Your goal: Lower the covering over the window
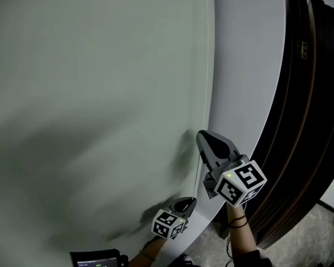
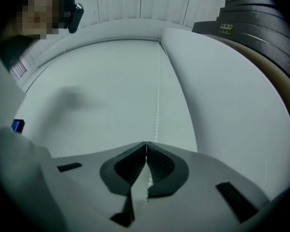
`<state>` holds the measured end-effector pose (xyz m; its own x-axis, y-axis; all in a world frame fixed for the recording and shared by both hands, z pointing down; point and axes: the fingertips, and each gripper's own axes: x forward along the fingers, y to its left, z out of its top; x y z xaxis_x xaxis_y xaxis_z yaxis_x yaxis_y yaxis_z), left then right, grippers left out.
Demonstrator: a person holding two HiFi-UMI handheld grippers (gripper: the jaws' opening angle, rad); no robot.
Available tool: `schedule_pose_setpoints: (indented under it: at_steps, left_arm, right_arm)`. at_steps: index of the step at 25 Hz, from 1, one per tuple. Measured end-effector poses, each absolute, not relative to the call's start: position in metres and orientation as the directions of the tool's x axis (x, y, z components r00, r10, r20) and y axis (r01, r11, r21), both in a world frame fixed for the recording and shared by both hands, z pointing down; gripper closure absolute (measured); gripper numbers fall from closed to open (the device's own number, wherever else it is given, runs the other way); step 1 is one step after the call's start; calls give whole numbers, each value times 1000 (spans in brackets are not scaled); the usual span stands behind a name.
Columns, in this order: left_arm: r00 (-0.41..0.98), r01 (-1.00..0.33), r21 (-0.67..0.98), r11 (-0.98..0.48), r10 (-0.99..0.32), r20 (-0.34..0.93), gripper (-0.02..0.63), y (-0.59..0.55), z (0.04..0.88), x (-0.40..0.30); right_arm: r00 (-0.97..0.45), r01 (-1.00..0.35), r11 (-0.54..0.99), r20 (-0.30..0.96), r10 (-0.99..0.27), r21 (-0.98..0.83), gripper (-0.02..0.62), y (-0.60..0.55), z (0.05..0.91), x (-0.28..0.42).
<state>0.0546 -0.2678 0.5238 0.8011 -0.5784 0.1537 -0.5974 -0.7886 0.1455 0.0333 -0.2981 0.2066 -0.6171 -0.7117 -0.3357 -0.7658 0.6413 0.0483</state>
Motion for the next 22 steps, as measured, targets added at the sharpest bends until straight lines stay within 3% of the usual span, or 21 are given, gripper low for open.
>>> schedule_pose_setpoints:
  at_steps: [3, 4, 5, 9, 10, 11, 14, 19, 22]
  left_arm:
    - [803, -595, 148, -790, -576, 154, 594, -264, 524, 55]
    - [804, -594, 146, -791, -575, 153, 594, -264, 524, 55]
    - [805, -592, 143, -793, -574, 149, 594, -264, 523, 56]
    - [809, -586, 149, -796, -567, 155, 594, -258, 529, 61]
    - [810, -584, 151, -798, -560, 172, 594, -253, 535, 64]
    - [810, -583, 155, -798, -556, 184, 594, -248, 542, 65]
    - [805, -590, 185, -786, -556, 208, 594, -239, 558, 64]
    - [807, -588, 200, -784, -552, 211, 594, -242, 558, 57]
    - [816, -576, 203, -792, -540, 207, 594, -241, 554, 50]
  right_arm:
    - [-578, -783, 621, -395, -714, 23, 580, -290, 202, 44]
    - [-570, -788, 615, -399, -718, 19, 542, -290, 200, 47]
    - [-570, -789, 614, -391, -722, 18, 500, -293, 198, 48]
    - [-648, -742, 669, -302, -699, 42, 492, -302, 197, 34]
    - [-652, -740, 671, -292, -700, 46, 504, -302, 197, 32]
    - [-646, -747, 663, -291, -706, 48, 586, -303, 199, 32]
    - [-627, -762, 647, -272, -730, 21, 586, -304, 224, 32]
    - [-621, -772, 629, -105, -777, -86, 587, -315, 339, 25]
    - [-615, -763, 621, -99, -783, -176, 586, -304, 378, 31]
